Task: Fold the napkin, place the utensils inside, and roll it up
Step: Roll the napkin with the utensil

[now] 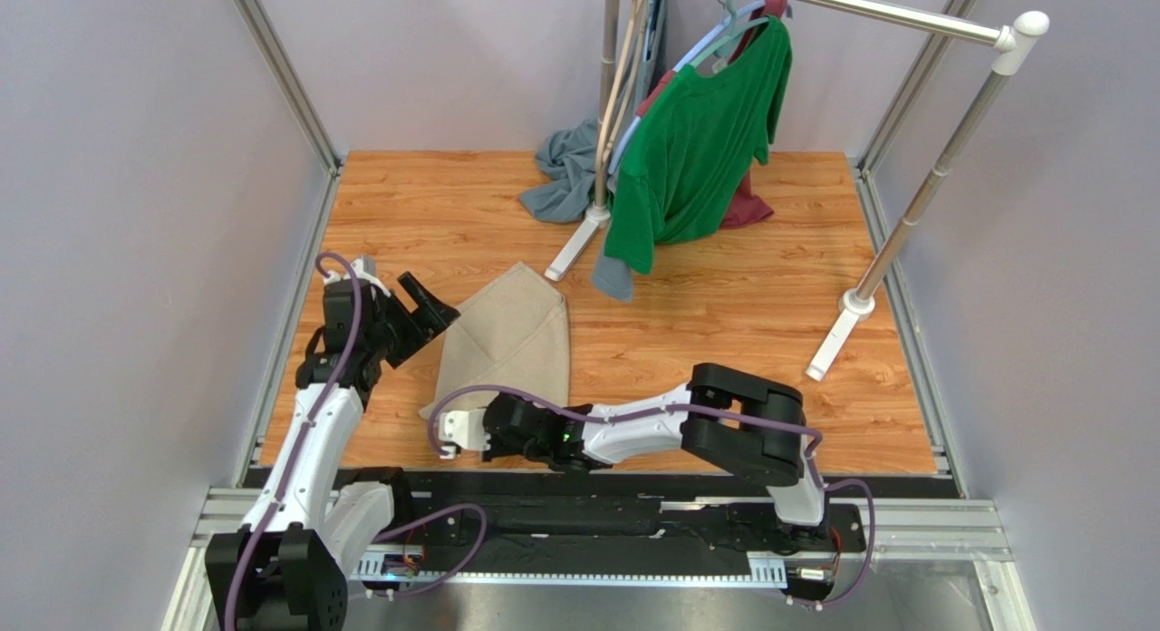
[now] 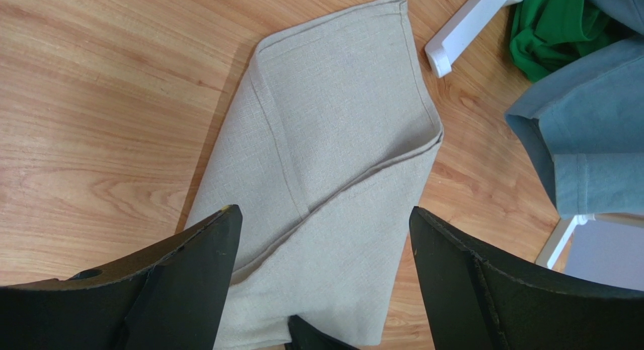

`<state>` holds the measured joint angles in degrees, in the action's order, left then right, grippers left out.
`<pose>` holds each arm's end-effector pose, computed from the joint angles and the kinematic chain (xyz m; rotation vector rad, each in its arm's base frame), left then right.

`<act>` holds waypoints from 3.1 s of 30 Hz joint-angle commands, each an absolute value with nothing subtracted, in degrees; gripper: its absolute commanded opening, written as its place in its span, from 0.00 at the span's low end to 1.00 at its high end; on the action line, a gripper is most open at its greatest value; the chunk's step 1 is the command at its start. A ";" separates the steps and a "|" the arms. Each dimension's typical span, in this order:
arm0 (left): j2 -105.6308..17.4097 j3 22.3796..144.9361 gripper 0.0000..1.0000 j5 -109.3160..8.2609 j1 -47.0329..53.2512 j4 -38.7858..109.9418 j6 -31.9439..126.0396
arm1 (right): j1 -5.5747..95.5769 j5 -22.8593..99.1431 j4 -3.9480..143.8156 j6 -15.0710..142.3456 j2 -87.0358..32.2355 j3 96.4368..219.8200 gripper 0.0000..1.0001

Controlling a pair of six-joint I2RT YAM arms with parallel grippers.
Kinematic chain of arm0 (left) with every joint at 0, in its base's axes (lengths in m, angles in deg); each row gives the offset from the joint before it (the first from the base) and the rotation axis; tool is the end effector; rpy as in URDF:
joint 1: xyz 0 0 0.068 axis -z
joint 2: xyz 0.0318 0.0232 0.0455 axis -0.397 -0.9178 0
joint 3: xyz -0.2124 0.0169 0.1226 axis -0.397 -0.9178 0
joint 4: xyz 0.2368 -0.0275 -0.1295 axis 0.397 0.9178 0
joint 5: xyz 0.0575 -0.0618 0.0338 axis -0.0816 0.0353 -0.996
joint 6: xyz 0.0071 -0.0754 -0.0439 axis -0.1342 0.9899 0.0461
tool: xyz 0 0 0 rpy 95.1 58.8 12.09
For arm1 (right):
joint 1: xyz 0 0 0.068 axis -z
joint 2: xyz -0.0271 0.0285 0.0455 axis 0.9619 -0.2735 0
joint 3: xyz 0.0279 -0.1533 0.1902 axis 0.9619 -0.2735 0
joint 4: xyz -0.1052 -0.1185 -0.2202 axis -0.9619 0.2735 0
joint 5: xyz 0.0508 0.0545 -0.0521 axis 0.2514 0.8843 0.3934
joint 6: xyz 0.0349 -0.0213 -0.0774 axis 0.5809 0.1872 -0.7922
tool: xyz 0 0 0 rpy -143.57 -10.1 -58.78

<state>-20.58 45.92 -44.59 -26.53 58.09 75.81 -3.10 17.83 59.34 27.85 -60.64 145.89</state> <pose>0.2545 -0.0051 0.1883 -0.7150 2.1677 -0.6244 0.1135 0.4233 0.0700 -1.7451 1.4541 0.1933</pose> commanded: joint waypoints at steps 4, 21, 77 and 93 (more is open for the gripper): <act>-18.19 48.32 0.91 -43.41 -26.99 59.74 74.40 | -0.58 28.64 76.98 35.64 -55.48 148.94 0.00; -10.72 37.08 0.86 -37.79 -26.91 49.92 72.56 | 14.01 52.90 94.02 40.12 -56.44 159.48 0.00; -16.32 26.69 0.75 -50.44 14.84 29.51 56.56 | 30.45 79.81 114.16 39.42 -72.44 174.69 0.00; -28.73 32.05 0.74 -53.60 18.09 31.26 55.33 | 31.50 82.36 116.97 38.54 -75.17 177.24 0.00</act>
